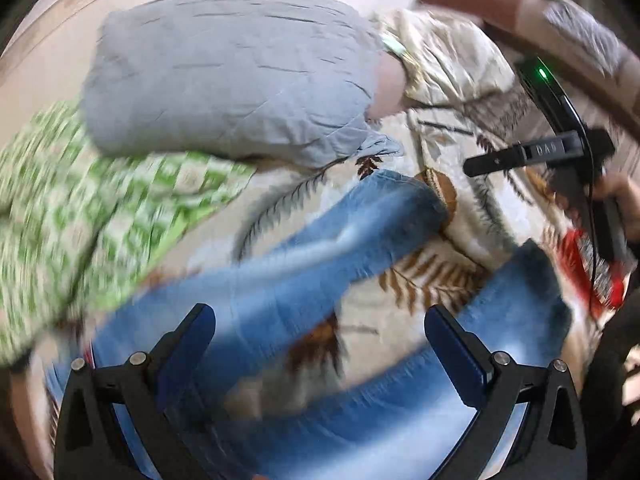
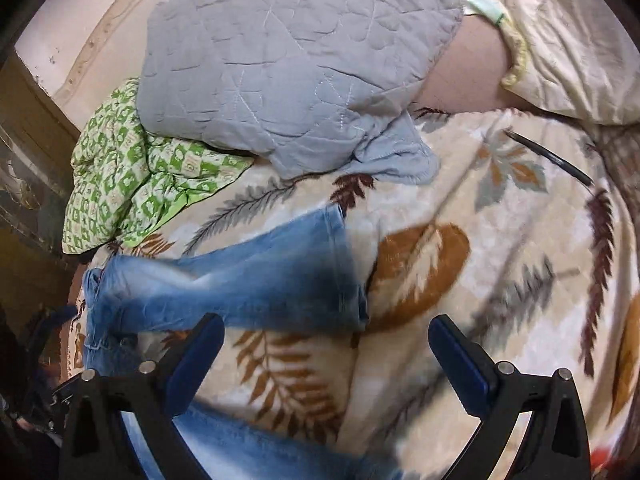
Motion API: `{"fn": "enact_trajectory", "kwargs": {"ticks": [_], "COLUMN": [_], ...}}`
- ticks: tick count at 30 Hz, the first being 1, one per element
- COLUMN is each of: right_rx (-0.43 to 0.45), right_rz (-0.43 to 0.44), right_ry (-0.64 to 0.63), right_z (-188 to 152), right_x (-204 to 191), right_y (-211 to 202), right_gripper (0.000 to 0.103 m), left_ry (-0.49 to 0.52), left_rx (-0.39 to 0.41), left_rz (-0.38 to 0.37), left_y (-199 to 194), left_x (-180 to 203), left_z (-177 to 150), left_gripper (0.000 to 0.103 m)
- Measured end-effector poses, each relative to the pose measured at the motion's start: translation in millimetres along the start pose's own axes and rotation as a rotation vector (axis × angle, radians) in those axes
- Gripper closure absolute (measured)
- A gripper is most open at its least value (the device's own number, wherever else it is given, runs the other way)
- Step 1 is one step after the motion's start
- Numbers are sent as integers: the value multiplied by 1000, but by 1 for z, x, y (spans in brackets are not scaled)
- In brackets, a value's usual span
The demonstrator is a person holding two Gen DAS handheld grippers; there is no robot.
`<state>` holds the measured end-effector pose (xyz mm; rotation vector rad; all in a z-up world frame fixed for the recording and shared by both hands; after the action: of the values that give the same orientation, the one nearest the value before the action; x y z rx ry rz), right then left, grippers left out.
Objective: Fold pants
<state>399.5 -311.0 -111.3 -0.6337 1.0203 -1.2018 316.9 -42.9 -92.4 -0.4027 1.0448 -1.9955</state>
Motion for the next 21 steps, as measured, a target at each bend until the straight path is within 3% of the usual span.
{"fn": "enact_trajectory", "kwargs": {"ticks": [6,13,15,18,19,21], "right_rx": [-47,-111,-120,-151,-161,-179], "right_rz": [-5,-24,-30,-37,-43,-43], "right_ry": [-58,-64,-68,-80,-94,-116], "right_z": [33,53,56,56,54,49], "right_x": [-8,0,1,-2,-4,-10], "right_y": [47,107,120,138,143,151], "right_gripper": [0,2,6,21,28,41], "left_ry": [91,97,92,103,113,150], "left_rx": [-106,-200,-201,-215,-234,-268], "left_rz": [10,-29,-39,-52,-58,-63], "left_y": [52,107,119,133,139,148], "left_x": [-25,-56,-60,-57,-54,-48], "left_z": [24,15,11,4,0,-7], "left_gripper": [0,0,0,1,3,17]}}
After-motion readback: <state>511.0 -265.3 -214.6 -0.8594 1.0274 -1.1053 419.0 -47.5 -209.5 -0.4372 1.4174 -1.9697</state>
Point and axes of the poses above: each gripper's, at about its wrist camera, not at the fingertips, and y roughly the way its jaws point, x to its right, z to its top, the point moved 7 cm from there along y, roughly the way its jaws point, and after that the axes turned 5 degrees about y, right-handed, at the moved point
